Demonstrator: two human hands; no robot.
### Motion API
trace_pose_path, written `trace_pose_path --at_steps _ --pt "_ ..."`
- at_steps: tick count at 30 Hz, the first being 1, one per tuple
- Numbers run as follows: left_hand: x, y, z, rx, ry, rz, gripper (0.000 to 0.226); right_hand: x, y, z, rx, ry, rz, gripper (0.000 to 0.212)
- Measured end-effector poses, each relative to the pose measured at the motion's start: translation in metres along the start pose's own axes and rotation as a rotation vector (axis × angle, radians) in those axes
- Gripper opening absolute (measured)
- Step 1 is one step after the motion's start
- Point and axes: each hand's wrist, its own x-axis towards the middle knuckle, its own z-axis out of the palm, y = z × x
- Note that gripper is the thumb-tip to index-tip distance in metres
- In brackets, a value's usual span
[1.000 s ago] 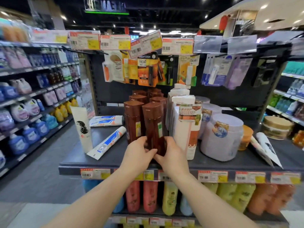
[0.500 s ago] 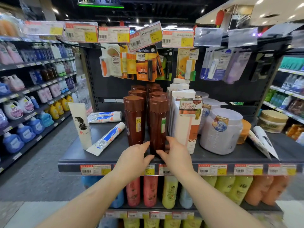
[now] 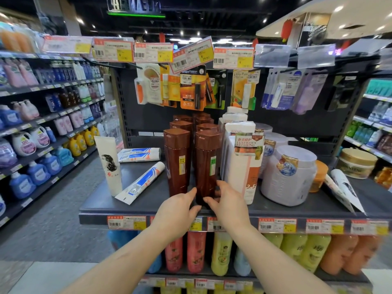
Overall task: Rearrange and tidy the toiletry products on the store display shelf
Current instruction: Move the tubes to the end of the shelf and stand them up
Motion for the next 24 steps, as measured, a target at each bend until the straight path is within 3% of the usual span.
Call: trace_pose_path --at_steps 9,13,24 --pt "-0.001 -0.001 0.0 0.011 0.02 -0.008 0.055 0.0 -0.001 -0.007 0.027 -0.056 -0.006 0.048" --pt "-0.005 -0.004 -0.01 -0.048 0.093 -0.033 0.055 -0.007 -0.004 -0.022 0.011 -0.04 0.007 0.059" --pt "-0.054 -0.017 -0.032 -0.127 0.306 -0.242 0.041 -0.035 -0.04 -0.006 0.151 -0.161 -0.164 0.044"
